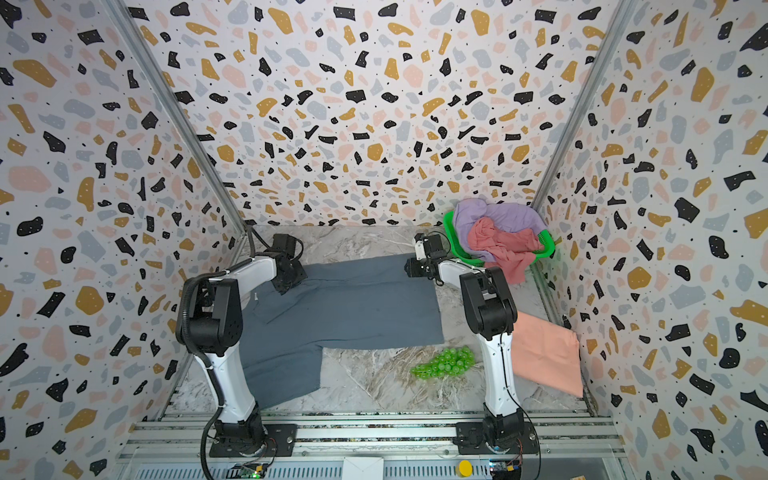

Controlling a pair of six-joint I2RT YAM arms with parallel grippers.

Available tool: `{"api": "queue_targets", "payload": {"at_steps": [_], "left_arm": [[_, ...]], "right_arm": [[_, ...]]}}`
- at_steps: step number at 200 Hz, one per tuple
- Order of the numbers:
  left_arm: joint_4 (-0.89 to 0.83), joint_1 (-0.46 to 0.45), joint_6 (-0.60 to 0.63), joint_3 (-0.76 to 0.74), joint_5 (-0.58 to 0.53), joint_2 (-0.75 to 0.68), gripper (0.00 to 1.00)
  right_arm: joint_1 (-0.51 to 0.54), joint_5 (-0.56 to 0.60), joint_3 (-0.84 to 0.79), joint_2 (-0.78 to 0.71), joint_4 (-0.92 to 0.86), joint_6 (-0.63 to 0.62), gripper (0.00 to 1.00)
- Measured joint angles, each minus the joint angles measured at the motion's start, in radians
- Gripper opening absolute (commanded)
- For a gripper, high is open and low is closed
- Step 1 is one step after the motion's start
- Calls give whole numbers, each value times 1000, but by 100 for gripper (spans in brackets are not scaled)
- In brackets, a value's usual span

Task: Fold and stack the t-shirts

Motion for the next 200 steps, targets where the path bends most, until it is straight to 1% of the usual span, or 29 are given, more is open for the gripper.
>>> {"api": "queue_targets", "payload": {"at_steps": [24, 47, 54, 62, 68, 79, 97, 110, 119, 145, 159, 171, 200], "left_arm": [[-39, -43, 13, -35, -15, -104, 0], [-81, -97, 14, -98, 19, -203, 0], [-100, -114, 15, -116, 33, -225, 8], [-133, -138, 16, -136, 50, -249, 22], [-159, -158, 19, -143, 65, -265, 28], [-202, -187, 23, -143, 92, -292, 35], [-238, -220, 29, -129, 126, -351, 40], [-243, -211, 41, -94, 124, -387, 41], [-235, -188, 49, -63, 122, -401, 42], [-175, -92, 68, -16, 109, -375, 43], [-150, -54, 72, -18, 96, -320, 43], [-124, -41, 72, -31, 85, -269, 44], [-56, -21, 61, -127, 77, -192, 48]], "right_arm": [[-2, 0, -22, -12, 9, -1, 47], [-4, 1, -49, -29, 17, -4, 47], [-5, 1, -57, -34, 18, -6, 47], [-7, 1, -67, -40, 19, -8, 47], [-8, 1, -75, -46, 20, -10, 47], [-11, 1, -87, -54, 21, -11, 47], [-16, 1, -101, -67, 17, -14, 48], [-20, 0, -104, -70, 11, -16, 48], [-22, 0, -104, -70, 10, -18, 48], [-22, -9, -103, -70, 7, -18, 48], [-22, -13, -99, -70, 3, -18, 48], [-20, -19, -93, -70, -2, -18, 49], [-13, -34, -71, -69, -6, -13, 48]]}}
